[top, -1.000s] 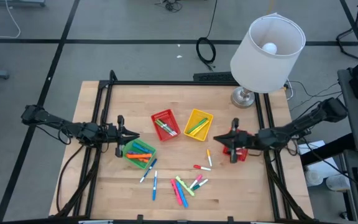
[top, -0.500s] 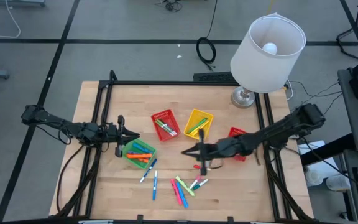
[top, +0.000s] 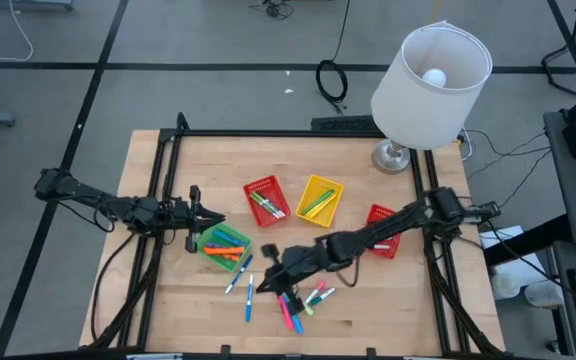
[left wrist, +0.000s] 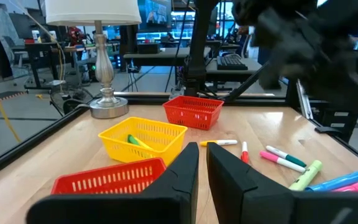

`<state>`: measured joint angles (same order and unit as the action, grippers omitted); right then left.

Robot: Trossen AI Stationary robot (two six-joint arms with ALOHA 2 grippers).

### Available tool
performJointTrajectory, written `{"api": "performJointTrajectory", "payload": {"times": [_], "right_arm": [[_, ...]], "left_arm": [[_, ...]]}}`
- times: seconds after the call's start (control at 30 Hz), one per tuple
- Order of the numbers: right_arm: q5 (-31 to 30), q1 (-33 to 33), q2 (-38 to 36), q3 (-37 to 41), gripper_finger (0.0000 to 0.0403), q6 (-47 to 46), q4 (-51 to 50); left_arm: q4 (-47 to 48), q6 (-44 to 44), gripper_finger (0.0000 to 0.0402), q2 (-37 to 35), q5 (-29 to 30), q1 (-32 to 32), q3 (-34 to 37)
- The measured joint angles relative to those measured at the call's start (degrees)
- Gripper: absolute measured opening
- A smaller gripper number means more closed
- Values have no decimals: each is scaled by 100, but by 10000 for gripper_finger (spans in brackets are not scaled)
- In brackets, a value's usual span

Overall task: Pick & Place Markers
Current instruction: Put the light blue marker into the left red bin

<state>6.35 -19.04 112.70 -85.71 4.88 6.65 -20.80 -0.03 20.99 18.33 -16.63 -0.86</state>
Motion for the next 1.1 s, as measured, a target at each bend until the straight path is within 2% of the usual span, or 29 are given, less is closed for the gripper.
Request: {"api": "performJointTrajectory", "payload": {"times": [0.27, 0.47, 0.77, 0.9, 1.1], "right_arm": [[443, -121, 1031, -1038, 0, -113, -147], [435, -91, 1857, -1921, 0, 78, -860], [427, -52, 2064, -2074, 3, 1183, -1381], [432, -32, 2056, -2074, 25, 1469, -1374], [446, 72, 2056, -2074, 88, 1438, -1243]], "left_arm": [[2, -49, 42, -1, 2, 0, 0], [0, -27, 42, -2, 2, 1, 0], [-5, 419, 42, -1, 26, 1, 0], [-5, 471, 42, -1, 79, 1, 0], [-4, 402, 42, -1, 149, 1, 0]]}}
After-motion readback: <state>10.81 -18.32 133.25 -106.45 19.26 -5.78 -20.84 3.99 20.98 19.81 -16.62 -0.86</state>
